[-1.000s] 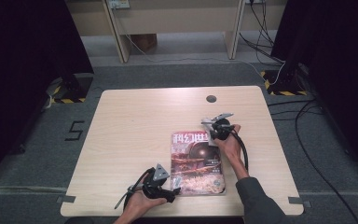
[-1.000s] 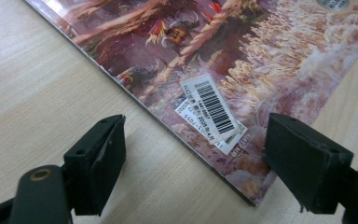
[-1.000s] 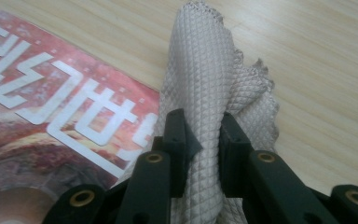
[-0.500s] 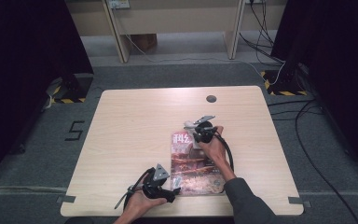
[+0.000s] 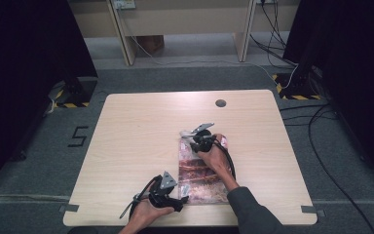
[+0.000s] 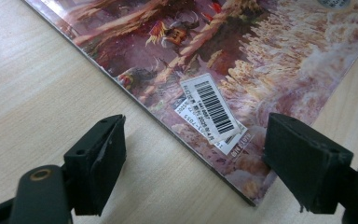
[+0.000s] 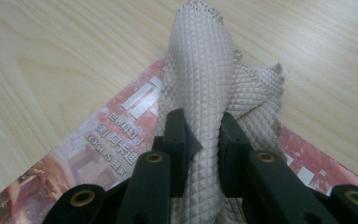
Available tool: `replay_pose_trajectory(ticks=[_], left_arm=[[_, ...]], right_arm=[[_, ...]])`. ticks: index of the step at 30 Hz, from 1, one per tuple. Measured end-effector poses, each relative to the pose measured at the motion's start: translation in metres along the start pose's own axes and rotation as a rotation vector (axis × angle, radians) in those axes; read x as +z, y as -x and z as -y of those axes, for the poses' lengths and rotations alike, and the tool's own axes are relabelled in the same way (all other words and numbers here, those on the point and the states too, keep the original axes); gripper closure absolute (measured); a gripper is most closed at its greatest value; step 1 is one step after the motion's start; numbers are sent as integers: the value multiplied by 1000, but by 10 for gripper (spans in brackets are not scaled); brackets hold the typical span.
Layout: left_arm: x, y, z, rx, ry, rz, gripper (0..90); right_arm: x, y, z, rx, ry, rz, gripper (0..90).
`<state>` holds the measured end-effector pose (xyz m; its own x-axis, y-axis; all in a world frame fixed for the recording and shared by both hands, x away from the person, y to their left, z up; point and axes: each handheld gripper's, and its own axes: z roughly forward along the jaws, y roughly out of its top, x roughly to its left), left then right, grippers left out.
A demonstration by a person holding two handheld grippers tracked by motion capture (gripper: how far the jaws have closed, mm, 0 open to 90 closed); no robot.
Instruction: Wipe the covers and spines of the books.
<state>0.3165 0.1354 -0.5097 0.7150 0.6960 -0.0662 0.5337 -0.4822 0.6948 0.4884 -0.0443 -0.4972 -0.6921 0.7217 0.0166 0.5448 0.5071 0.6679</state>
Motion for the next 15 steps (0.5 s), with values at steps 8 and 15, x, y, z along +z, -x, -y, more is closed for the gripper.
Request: replay_pose_trajectory(ticks=[8, 15], left_arm=[[0, 0, 0, -2, 1, -1, 201], [0, 1, 0, -2, 3, -4, 201]], right_arm=[[-5, 3, 6, 6, -2, -15, 771], [-20, 25, 23, 56, 8, 6, 771]])
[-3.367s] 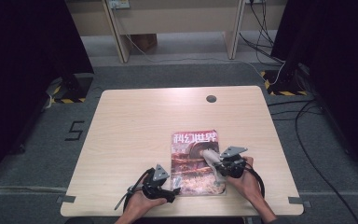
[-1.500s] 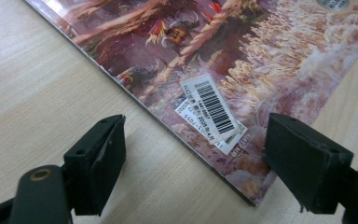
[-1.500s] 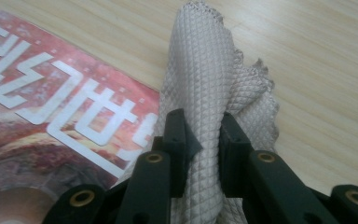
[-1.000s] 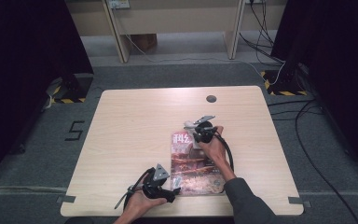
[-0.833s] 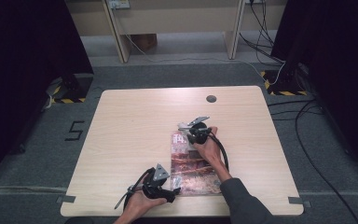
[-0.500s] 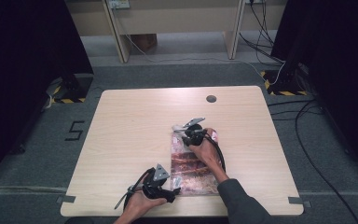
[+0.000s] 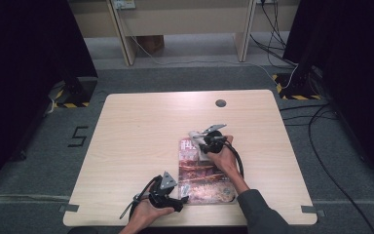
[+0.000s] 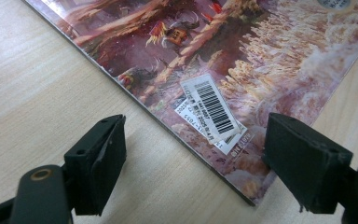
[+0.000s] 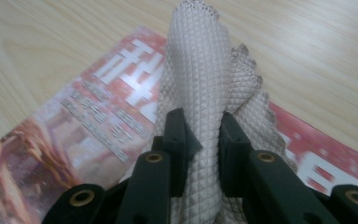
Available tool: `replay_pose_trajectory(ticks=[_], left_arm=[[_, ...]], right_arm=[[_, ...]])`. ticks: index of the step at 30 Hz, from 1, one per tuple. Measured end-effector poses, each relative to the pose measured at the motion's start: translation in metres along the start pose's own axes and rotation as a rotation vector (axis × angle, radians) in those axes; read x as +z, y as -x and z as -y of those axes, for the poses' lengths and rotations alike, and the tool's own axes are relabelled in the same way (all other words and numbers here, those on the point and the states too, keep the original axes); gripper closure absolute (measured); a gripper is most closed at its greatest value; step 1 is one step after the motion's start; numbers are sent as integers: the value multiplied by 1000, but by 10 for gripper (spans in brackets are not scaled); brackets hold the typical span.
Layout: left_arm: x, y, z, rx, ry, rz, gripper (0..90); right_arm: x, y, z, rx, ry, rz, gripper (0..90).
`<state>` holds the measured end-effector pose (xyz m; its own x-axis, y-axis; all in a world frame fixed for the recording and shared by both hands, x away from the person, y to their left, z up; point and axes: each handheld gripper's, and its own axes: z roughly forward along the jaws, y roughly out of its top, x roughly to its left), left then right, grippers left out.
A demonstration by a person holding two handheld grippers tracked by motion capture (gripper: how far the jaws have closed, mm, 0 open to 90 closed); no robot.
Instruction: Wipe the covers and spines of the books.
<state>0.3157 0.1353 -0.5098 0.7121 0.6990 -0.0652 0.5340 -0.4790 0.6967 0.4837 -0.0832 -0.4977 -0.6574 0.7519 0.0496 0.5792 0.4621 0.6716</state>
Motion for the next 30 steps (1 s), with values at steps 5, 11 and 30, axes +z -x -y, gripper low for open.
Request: replay_pose_trajectory(ticks=[5, 11, 30], left_arm=[[0, 0, 0, -4, 1, 3, 201], [0, 0, 0, -3, 1, 3, 201], [0, 0, 0, 0, 1, 1, 200]], right_arm=[[-12, 16, 12, 25, 7, 25, 771], [-25, 35, 25, 56, 14, 53, 772], [-55, 20, 58, -17, 10, 30, 777]])
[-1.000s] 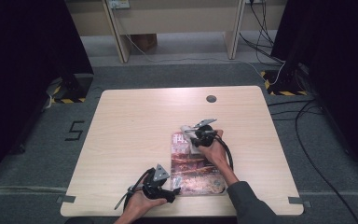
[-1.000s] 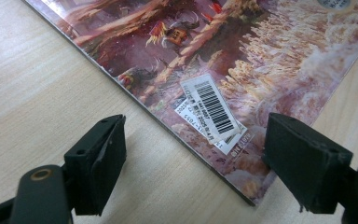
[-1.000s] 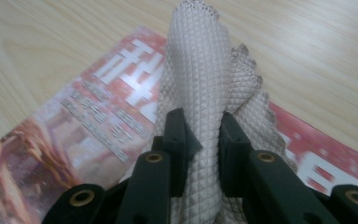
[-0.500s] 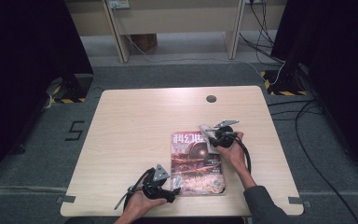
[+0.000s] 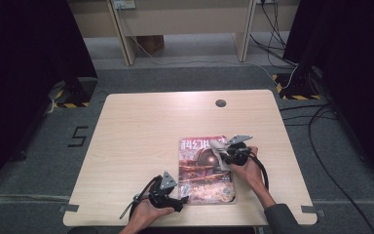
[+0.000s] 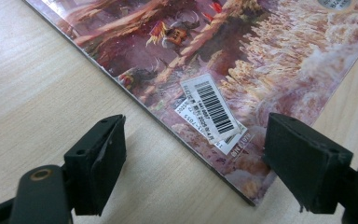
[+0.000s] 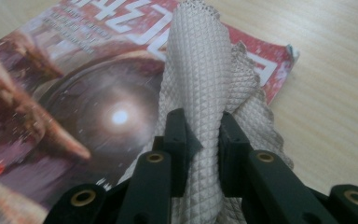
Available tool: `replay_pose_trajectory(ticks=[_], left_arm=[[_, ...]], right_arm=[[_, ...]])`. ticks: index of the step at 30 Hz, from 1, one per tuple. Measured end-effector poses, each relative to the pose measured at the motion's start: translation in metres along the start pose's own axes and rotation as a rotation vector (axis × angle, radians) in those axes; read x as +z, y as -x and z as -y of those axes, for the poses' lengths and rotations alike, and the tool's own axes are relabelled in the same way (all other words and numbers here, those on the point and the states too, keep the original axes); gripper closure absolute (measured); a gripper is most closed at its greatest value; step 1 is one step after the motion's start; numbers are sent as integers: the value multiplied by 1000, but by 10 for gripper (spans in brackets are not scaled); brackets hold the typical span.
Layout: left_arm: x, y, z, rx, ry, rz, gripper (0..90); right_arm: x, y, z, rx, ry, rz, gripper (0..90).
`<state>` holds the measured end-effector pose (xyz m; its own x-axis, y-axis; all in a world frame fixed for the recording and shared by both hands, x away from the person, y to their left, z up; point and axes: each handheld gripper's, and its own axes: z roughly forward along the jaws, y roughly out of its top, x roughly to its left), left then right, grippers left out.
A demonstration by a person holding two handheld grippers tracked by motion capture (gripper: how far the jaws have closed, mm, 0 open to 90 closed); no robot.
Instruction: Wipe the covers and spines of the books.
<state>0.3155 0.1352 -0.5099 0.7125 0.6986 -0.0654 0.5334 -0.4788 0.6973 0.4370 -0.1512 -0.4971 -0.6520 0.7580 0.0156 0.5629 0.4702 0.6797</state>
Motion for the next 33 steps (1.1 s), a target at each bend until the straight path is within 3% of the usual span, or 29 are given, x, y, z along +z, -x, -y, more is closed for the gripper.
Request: replay_pose_trajectory(ticks=[21, 33], left_arm=[[0, 0, 0, -2, 3, -3, 200], [0, 0, 0, -3, 3, 0, 200]], right_arm=[[-37, -42, 42, -48, -1, -86, 776], [-44, -46, 48, -48, -2, -105, 788]])
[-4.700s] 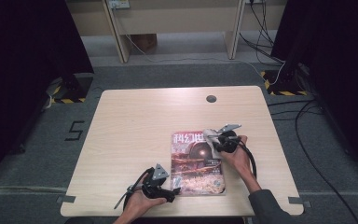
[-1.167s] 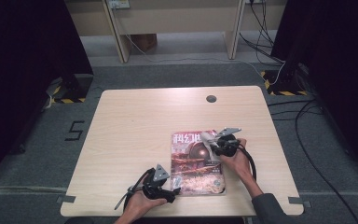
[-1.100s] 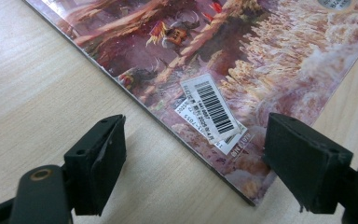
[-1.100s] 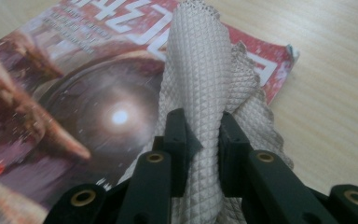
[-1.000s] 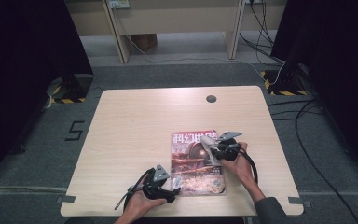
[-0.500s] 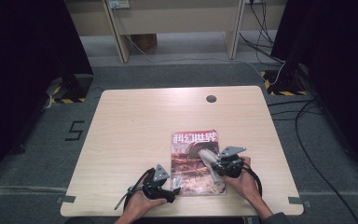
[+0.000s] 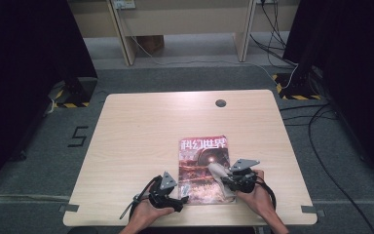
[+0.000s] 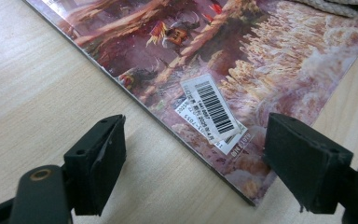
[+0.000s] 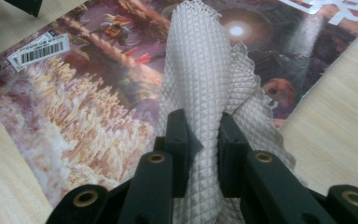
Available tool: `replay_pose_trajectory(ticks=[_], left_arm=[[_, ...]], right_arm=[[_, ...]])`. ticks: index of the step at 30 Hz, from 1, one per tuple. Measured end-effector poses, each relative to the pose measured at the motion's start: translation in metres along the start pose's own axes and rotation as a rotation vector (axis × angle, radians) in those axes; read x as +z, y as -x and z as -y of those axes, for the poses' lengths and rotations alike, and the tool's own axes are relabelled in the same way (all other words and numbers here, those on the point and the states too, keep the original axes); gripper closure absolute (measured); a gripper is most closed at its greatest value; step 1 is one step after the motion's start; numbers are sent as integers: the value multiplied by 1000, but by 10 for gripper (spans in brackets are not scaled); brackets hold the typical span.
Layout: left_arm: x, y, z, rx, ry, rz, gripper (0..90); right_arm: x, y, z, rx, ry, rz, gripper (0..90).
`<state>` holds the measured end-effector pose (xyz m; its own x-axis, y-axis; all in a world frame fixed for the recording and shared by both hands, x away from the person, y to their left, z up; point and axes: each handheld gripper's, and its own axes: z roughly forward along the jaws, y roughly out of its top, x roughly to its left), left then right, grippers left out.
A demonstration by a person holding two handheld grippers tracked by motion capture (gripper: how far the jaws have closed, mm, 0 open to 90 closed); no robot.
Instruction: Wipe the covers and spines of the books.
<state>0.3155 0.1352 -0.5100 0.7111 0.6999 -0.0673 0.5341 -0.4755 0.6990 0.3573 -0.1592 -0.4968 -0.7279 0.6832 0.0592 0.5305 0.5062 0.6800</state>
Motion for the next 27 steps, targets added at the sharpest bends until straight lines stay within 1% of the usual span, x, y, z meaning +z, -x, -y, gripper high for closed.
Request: replay_pose_trajectory(ticks=[1, 5, 8, 9, 10, 13, 17, 20, 22, 27], left_arm=[[0, 0, 0, 1, 0, 0, 200], [0, 0, 0, 0, 0, 0, 200], [0, 0, 0, 2, 1, -1, 200], [0, 0, 0, 2, 0, -1, 200], [0, 0, 0, 2, -1, -1, 200], [0, 0, 0, 6, 1, -2, 200], [0, 0, 0, 4, 0, -1, 201], [0, 0, 0, 6, 2, -2, 202], [0, 1, 0, 5, 3, -4, 202], [0, 0, 0, 3, 2, -3, 202]], right_arm=[[-1, 2, 0, -3, 7, 4, 789], [-8, 13, -2, 29, 47, 32, 789], [-17, 21, -3, 58, 79, 59, 789], [-21, 24, -3, 57, 91, 67, 789], [-24, 26, -3, 72, 100, 73, 789], [-32, 33, -2, 91, 121, 99, 789], [-39, 45, 2, 112, 130, 141, 789], [-43, 55, 6, 139, 131, 172, 788], [-46, 61, 9, 153, 125, 198, 788], [-50, 75, 16, 196, 111, 233, 787]])
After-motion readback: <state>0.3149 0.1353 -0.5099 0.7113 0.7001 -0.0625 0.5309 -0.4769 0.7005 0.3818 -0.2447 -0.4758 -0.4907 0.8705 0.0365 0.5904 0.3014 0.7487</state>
